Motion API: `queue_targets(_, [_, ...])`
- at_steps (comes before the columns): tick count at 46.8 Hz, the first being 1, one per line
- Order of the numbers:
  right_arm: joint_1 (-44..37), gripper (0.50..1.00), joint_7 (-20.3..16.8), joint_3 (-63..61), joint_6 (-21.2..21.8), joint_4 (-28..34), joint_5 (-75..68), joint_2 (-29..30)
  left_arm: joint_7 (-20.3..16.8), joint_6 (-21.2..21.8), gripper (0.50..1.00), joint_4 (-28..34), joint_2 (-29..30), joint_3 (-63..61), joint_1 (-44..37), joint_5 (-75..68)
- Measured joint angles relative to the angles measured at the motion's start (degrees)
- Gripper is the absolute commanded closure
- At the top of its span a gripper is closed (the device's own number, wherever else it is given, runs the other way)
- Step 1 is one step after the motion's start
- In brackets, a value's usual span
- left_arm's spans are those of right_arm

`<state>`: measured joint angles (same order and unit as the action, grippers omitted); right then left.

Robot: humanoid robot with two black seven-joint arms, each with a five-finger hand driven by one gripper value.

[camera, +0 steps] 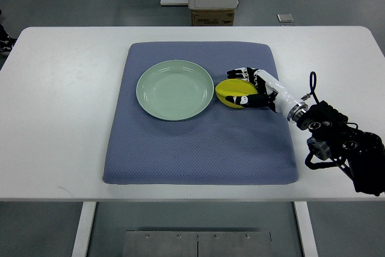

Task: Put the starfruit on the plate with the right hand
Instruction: 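Lift the starfruit with the right hand and carry it toward the plate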

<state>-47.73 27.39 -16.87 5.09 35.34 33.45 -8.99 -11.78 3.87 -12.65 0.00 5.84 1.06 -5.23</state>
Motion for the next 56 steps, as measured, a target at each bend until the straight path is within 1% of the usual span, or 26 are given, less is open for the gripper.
queue_targets(15, [-0.2, 1.000, -0.3, -0.1, 0.0, -0.1, 0.0, -0.1, 0.0, 0.0, 0.500, 0.0, 0.0, 0.0, 0.0, 0.0])
queue_targets(24, [-2.2, 1.000, -1.0, -1.1, 0.0, 0.0, -0.3, -0.2, 0.0, 0.0, 0.500, 0.0, 0.0, 0.0, 0.0, 0.0])
queue_targets(32, [-4.4, 1.000, -2.7, -2.5, -2.0, 0.1, -0.3, -0.2, 0.0, 0.0, 0.500, 0.0, 0.0, 0.0, 0.0, 0.0])
queue_targets(42, [-7.6, 1.000, -4.1, -2.6, -2.3, 0.2, -0.4, 0.0, 0.0, 0.0, 0.500, 0.0, 0.0, 0.0, 0.0, 0.0])
queue_targets(56, [-12.0, 1.000, -6.0, -1.6, -2.4, 0.4, -0.3, 4.8, 0.0, 0.0, 0.500, 0.0, 0.0, 0.0, 0.0, 0.0])
